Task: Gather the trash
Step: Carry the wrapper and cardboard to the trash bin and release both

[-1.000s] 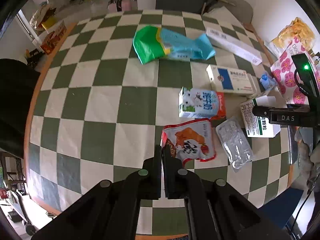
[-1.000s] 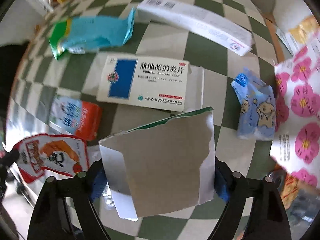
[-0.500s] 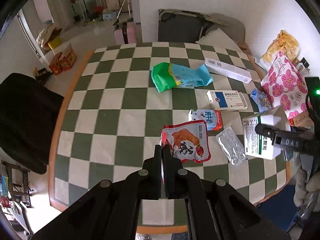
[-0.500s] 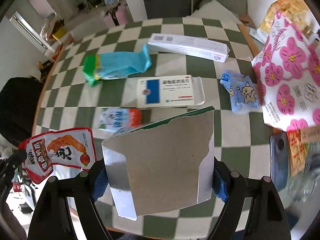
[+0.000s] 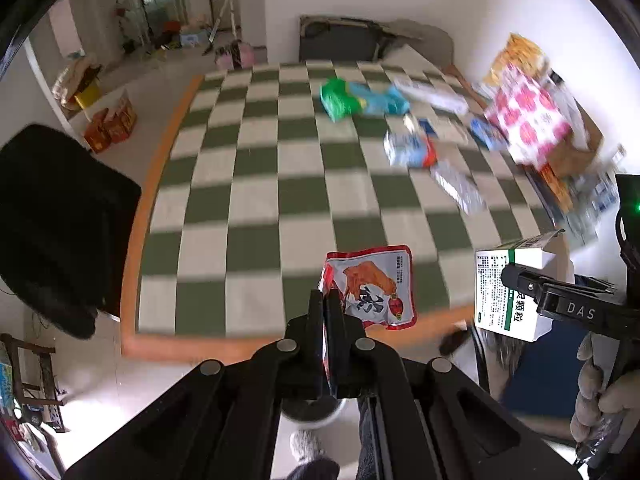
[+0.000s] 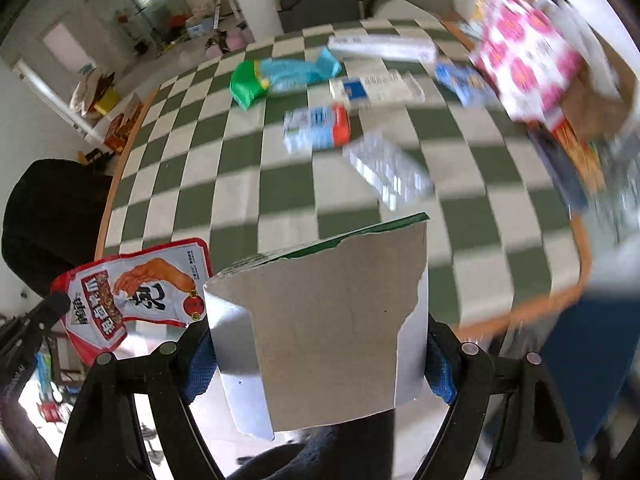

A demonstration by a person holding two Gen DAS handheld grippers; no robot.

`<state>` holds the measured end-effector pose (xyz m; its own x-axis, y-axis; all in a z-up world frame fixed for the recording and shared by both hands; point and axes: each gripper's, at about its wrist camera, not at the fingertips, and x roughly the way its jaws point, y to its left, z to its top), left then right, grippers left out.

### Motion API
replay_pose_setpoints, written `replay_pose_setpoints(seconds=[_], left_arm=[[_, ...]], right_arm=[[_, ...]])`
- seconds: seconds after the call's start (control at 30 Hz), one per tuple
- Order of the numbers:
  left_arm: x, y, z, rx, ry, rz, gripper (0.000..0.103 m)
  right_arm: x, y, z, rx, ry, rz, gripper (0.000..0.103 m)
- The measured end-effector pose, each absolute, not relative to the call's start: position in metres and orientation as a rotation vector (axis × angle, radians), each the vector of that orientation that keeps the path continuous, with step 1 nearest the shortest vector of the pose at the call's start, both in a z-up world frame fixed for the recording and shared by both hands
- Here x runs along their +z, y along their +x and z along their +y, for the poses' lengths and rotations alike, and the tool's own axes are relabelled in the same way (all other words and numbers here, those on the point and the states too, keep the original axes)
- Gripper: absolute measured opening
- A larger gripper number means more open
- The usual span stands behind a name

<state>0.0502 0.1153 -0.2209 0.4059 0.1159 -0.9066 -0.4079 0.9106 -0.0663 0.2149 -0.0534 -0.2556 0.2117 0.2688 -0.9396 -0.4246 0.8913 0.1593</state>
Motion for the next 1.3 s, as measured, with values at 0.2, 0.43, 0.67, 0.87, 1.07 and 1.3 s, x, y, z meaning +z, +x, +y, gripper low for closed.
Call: replay_pose_setpoints(seconds=[0.2,0.43,0.67,0.87,1.07,1.3], left_arm=[[-0.265,-0.021,0.107,0.301,-0.34,1.208,0.0],[-0.349,-0.057,0.112,0.343,-0.456,1.327,0.0],[-0.489,-0.058,0.12,0.385,-0.579,1.454,0.0],[-0.59,-0.055,0.128,0.423,-0.654,1.537,0.004],[-0.671,-0.054,0.145,0.419,-0.756,1.608,0.011],[-0.687,-0.065,0.159,0.496,-0.677,1.588,0.099]], right_arm=[[-0.291,0.113,-0.072,0.415,-0.106,1.352,0.085],[-0.38,0.044,-0.083,0.372,-0.117,1.519,0.085],[-0.509,0.025,-0.083,0.352,-0.12,1.654,0.085],[-0.625,0.026,-0.073,0.356,-0.13,1.736,0.085],[-0.72,0.034,-0.06,0.378,-0.11,1.795,0.087],[-0.781,0.038,-0.038,0.478,-0.024,1.81,0.102]])
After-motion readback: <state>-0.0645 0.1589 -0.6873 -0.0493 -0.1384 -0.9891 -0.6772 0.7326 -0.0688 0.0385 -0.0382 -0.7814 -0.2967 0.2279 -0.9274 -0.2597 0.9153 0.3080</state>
